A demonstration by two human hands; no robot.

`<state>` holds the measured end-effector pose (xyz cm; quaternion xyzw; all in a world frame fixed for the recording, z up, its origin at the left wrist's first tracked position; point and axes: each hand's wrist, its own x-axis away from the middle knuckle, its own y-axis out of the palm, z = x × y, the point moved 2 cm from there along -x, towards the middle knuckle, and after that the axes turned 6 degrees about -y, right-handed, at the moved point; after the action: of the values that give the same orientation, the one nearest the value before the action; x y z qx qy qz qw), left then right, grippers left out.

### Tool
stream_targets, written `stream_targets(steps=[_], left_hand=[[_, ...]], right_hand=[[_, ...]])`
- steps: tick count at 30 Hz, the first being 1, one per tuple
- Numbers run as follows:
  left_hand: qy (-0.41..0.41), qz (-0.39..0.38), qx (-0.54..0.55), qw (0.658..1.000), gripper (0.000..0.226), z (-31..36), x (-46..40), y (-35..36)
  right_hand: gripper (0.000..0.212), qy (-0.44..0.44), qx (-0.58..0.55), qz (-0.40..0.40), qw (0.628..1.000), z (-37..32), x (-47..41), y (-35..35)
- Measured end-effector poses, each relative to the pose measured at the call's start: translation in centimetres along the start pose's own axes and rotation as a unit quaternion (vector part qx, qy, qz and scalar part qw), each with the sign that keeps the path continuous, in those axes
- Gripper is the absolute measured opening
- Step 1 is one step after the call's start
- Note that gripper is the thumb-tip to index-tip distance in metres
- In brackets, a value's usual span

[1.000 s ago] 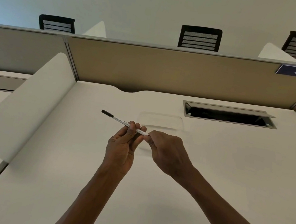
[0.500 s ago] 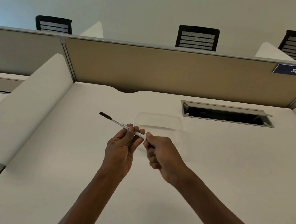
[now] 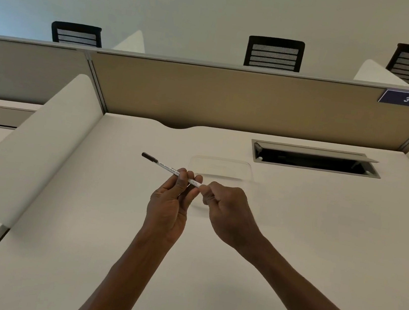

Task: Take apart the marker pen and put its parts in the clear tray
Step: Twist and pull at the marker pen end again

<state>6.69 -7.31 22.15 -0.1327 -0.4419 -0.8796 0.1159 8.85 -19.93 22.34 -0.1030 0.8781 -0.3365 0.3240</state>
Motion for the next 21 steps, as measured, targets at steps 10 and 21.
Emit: stream_targets(steps=[10, 21], left_hand=[[0.014, -0.005, -0.02, 1.0, 0.023, 0.2, -0.1, 0.0], [0.042, 0.044, 0.0, 0.998, 0.015, 0.2, -0.2, 0.9]], right_hand=[[0.04, 0.442, -0.53, -0.028, 0.723, -2.3, -0.1, -0.3], [0.04, 0.205, -0.258, 0.023, 0.944, 0.4, -0.7, -0.7]])
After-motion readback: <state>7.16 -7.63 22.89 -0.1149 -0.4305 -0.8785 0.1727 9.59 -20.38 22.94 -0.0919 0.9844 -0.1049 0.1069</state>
